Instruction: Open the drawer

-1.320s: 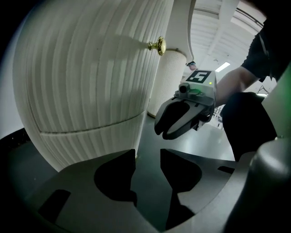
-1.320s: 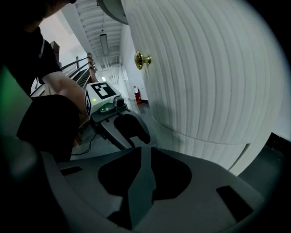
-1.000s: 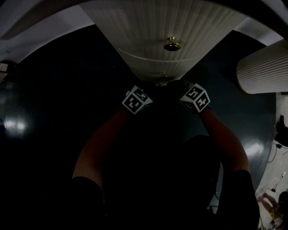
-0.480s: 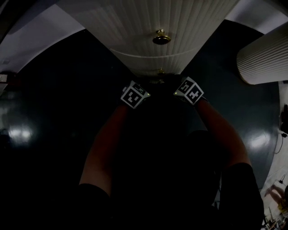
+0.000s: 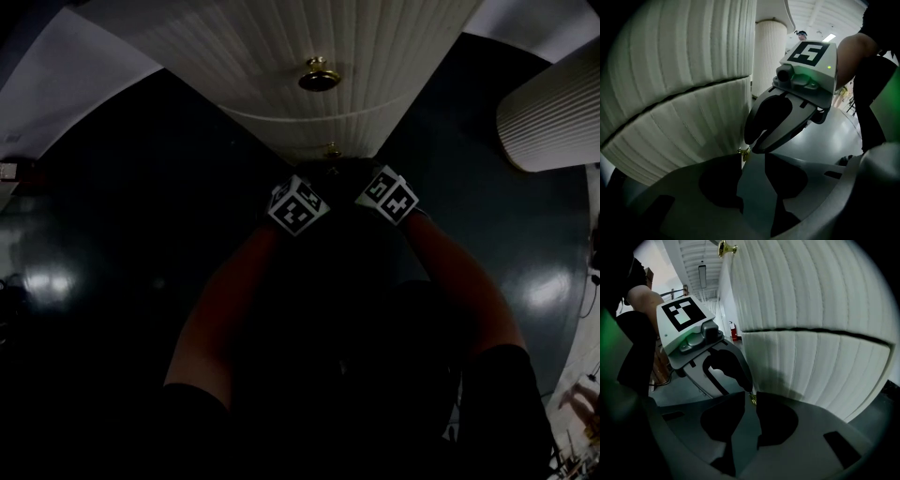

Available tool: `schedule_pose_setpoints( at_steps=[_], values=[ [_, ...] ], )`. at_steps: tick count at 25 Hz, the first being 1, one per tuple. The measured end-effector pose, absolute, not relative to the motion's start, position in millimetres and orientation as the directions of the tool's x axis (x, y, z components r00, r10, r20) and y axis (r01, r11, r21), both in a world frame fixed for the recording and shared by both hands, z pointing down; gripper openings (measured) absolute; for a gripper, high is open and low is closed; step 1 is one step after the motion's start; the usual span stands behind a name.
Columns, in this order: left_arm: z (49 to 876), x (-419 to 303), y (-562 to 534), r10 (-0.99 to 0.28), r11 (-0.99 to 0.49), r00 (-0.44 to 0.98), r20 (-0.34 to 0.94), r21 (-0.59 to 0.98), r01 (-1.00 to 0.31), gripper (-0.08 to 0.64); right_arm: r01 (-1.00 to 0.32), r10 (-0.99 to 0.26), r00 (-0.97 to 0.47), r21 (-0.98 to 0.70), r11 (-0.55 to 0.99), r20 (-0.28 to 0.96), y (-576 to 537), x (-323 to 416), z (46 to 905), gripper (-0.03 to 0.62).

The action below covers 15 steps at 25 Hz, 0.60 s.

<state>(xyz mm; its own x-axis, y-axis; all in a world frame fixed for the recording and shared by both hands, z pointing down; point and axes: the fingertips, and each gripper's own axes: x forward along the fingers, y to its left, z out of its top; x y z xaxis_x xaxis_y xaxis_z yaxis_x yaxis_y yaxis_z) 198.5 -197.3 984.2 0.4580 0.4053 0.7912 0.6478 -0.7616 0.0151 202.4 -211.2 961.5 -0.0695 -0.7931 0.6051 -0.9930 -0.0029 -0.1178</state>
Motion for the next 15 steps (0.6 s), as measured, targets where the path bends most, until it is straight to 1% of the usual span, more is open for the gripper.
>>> schedule_pose_setpoints(
  at_steps=[3, 5, 8, 11, 15],
  values=[
    [984.3, 200.5, -199.1, 0.401, -0.776, 0.480, 0.780, 0.011, 0.631, 0.154, -0.997, -0.780, -0.048, -0.075, 0.001, 0.624, -210.5, 204.2, 970.4, 0.044],
    [987.7, 201.0, -202.5, 0.396, -0.783, 0.488, 0.778, 0.009, 0.621, 0.131, -0.999, -0.771, -0.026, -0.033, 0.006, 0.636, -212.3, 205.8, 976.7, 0.044],
    [993.1, 203.2, -202.3, 0.387, -0.787, 0.494, 0.778, -0.001, 0.617, 0.121, -0.999, -0.756, -0.010, 0.029, 0.038, 0.655, -212.8, 207.9, 984.4, 0.041],
    [999.1, 193.7, -197.4, 0.389, -0.793, 0.471, 0.792, 0.027, 0.609, 0.121, -0.998, -0.739, -0.028, 0.022, 0.058, 0.673, -209.4, 198.3, 987.7, 0.038],
    [996.2, 200.0, -200.0, 0.390, -0.794, 0.463, 0.796, 0.037, 0.606, 0.120, -0.999, -0.734, -0.025, 0.013, 0.046, 0.679, -211.1, 204.2, 984.3, 0.029]
  ],
)
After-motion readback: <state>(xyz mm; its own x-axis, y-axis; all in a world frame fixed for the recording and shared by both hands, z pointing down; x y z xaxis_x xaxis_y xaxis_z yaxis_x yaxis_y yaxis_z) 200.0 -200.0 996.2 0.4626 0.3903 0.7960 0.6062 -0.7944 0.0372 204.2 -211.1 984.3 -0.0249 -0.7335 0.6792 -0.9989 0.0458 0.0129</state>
